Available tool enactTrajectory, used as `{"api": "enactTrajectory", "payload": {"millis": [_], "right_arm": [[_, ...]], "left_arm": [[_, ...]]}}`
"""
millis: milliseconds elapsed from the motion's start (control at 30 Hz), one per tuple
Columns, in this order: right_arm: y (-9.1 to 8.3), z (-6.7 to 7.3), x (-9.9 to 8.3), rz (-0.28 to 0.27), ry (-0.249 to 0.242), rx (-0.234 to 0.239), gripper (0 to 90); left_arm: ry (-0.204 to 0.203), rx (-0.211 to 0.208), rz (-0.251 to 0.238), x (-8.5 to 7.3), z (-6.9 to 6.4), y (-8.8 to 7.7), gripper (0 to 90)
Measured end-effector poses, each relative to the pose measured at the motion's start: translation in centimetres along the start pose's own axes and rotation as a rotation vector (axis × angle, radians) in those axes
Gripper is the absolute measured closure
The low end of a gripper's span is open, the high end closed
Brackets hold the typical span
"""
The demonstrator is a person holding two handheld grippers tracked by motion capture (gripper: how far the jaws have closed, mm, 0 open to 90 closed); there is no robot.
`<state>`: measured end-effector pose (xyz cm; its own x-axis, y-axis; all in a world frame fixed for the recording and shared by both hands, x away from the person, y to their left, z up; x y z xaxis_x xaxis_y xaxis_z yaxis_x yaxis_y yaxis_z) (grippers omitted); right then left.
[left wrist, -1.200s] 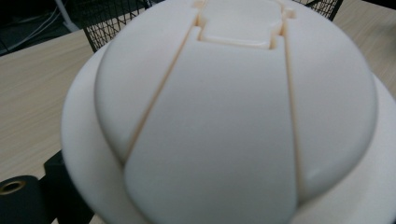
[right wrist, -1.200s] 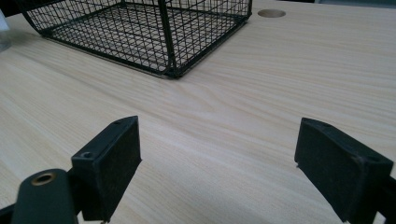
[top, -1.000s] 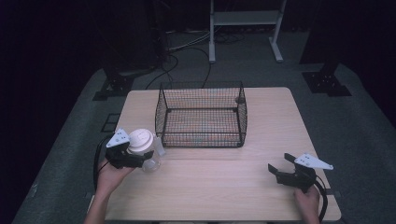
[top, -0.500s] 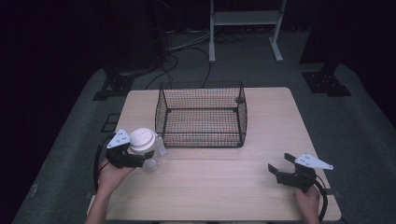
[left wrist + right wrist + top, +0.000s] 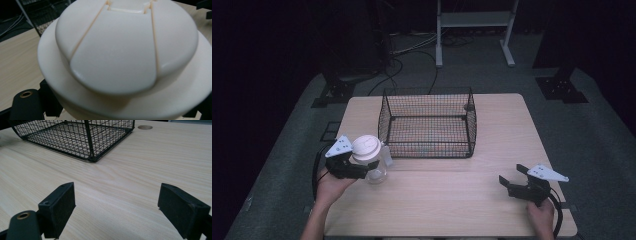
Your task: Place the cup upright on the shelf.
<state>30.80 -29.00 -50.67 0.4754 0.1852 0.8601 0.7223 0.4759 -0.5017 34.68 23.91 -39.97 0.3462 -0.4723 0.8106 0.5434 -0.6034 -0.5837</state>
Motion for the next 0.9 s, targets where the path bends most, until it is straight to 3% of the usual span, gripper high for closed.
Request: {"api": "enactTrajectory", "payload": {"millis": [400, 700, 900], "right_arm": [[0.0, 0.0, 0.0, -0.004, 0.001, 0.003, 13.5], [-0.1, 0.0, 0.0, -0.008, 0.004, 0.004, 13.5], [-0.1, -0.1, 0.0, -0.01, 0.004, 0.005, 13.5]], "left_arm": [[0.081, -0.076, -0.001, 3.7, -2.3, 0.8, 15.3], [0.142, -0.134, -0.019, 7.6, -3.8, 1.3, 15.3], [0.194, -0.148, -0.009, 10.2, -4.5, 1.8, 15.3]]}}
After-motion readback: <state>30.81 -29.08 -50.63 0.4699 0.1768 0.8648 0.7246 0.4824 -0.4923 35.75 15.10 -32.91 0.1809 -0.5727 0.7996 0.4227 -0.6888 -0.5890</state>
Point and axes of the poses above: each handheld gripper's, and its own axes: y roughly forward along the jaws, x roughly out of its top, z roughly to its left, the point moved 3 cm from there along y, roughly forward along the jaws, and after that the axes turned 5 degrees about z, right-handed, at the moved point
